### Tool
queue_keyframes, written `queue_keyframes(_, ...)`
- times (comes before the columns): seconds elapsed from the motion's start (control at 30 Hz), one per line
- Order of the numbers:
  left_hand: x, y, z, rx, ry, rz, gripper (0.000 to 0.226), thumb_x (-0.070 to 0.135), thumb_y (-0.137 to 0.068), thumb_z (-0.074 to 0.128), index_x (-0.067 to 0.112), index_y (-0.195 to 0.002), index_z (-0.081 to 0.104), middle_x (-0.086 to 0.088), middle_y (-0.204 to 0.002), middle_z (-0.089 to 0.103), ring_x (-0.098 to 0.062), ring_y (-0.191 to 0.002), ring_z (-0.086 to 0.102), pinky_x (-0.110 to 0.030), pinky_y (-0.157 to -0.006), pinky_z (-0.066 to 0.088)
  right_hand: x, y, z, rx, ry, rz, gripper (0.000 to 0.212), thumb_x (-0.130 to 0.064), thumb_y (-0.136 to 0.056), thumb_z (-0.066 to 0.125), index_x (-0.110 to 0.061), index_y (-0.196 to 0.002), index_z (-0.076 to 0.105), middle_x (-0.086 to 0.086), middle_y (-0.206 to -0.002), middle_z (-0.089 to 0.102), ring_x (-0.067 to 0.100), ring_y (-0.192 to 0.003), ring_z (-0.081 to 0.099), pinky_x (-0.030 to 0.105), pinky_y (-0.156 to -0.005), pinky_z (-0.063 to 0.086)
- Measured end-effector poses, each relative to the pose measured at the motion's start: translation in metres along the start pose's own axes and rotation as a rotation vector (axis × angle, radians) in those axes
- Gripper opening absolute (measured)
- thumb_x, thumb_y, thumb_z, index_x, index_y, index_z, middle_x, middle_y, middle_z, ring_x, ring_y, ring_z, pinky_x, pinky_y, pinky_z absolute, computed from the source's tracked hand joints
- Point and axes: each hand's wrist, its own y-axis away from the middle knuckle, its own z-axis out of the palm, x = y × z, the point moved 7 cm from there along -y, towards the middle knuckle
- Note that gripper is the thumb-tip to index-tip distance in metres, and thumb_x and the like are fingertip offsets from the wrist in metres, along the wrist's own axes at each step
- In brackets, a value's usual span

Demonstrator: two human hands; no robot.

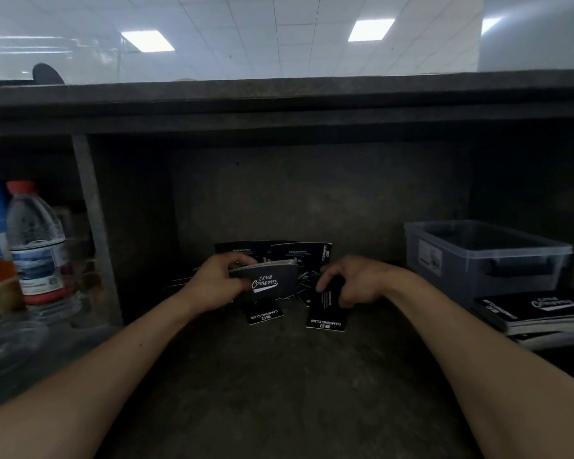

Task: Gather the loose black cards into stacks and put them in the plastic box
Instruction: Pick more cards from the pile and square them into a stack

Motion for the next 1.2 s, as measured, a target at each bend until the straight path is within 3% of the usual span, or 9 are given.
queue_keyframes(0.1,0.001,0.0,-0.001,0.023,-0.002,0.013,0.034,0.003,-0.082,0.074,0.018,-0.113,0.069,-0.002,-0.108,0.071,-0.016,-0.102,0.067,-0.035,-0.095,0.054,-0.004,0.001,0.003,-0.069,-0.019,-0.021,0.056,-0.013,-0.08,0.074,-0.043,-0.126,0.062,-0.006,-0.145,0.047,0.014,-0.116,0.053,0.026,-0.096,0.048)
queue_keyframes(0.23,0.002,0.001,0.0,0.016,0.019,0.025,0.034,0.002,-0.082,0.075,0.017,-0.112,0.069,-0.003,-0.105,0.072,-0.017,-0.1,0.069,-0.031,-0.089,0.056,0.001,0.0,-0.002,-0.038,0.007,-0.032,0.052,-0.028,-0.078,0.082,-0.037,-0.126,0.065,-0.009,-0.137,0.054,0.013,-0.119,0.052,0.021,-0.09,0.04)
queue_keyframes(0.33,0.005,0.002,0.003,-0.015,0.045,0.049,0.035,-0.002,-0.083,0.072,0.017,-0.112,0.068,-0.005,-0.108,0.072,-0.019,-0.102,0.069,-0.03,-0.088,0.056,0.0,-0.003,0.0,-0.025,-0.079,-0.059,0.045,-0.026,-0.073,0.086,-0.036,-0.114,0.07,-0.019,-0.112,0.059,0.005,-0.102,0.055,0.017,-0.079,0.043)
queue_keyframes(0.43,0.007,0.002,0.01,-0.074,0.085,0.053,0.037,-0.004,-0.085,0.069,0.015,-0.116,0.067,-0.005,-0.114,0.07,-0.018,-0.107,0.067,-0.028,-0.093,0.054,-0.003,-0.007,0.007,-0.047,-0.16,-0.089,0.04,-0.03,-0.071,0.088,-0.037,-0.106,0.07,-0.017,-0.097,0.064,0.007,-0.1,0.061,0.028,-0.094,0.049)
queue_keyframes(0.5,0.008,0.002,0.012,-0.089,0.098,0.044,0.034,-0.001,-0.088,0.068,0.014,-0.118,0.067,-0.004,-0.115,0.07,-0.016,-0.107,0.067,-0.027,-0.095,0.053,-0.004,-0.009,0.01,-0.031,-0.163,-0.101,0.037,-0.037,-0.069,0.088,-0.035,-0.103,0.073,-0.019,-0.092,0.065,0.006,-0.098,0.06,0.026,-0.094,0.047)
queue_keyframes(0.63,0.009,0.003,0.014,-0.098,0.164,0.007,0.027,0.004,-0.096,0.058,0.013,-0.12,0.068,-0.006,-0.113,0.071,-0.02,-0.107,0.067,-0.029,-0.094,0.053,-0.005,-0.012,0.01,0.049,-0.23,-0.175,0.024,-0.041,-0.071,0.087,-0.034,-0.092,0.078,-0.021,-0.092,0.071,-0.002,-0.091,0.061,0.025,-0.091,0.045)
queue_keyframes(0.9,0.01,0.003,0.017,-0.128,0.192,0.016,0.027,0.003,-0.1,0.05,0.008,-0.122,0.066,-0.008,-0.116,0.069,-0.018,-0.105,0.066,-0.02,-0.085,0.053,-0.003,-0.012,0.009,-0.026,-0.177,-0.16,0.035,-0.045,-0.059,0.092,-0.04,-0.09,0.075,-0.017,-0.126,0.064,0.007,-0.12,0.054,0.036,-0.111,0.04)
queue_keyframes(1.03,0.012,0.003,0.017,-0.124,0.18,0.035,0.026,0.002,-0.1,0.05,0.01,-0.117,0.067,-0.009,-0.112,0.07,-0.016,-0.101,0.065,-0.017,-0.081,0.053,-0.005,-0.01,0.01,0.01,-0.206,-0.171,0.041,-0.043,-0.063,0.09,-0.04,-0.1,0.074,-0.023,-0.113,0.061,0.002,-0.113,0.052,0.032,-0.106,0.041)
queue_keyframes(1.2,0.01,0.002,0.016,-0.124,0.131,0.053,0.029,0.004,-0.1,0.051,0.016,-0.122,0.066,-0.017,-0.118,0.067,-0.024,-0.108,0.065,-0.033,-0.093,0.054,-0.013,-0.009,0.01,0.061,-0.202,-0.238,0.031,-0.043,-0.066,0.089,-0.035,-0.094,0.078,-0.019,-0.105,0.07,-0.001,-0.101,0.06,0.024,-0.096,0.046)
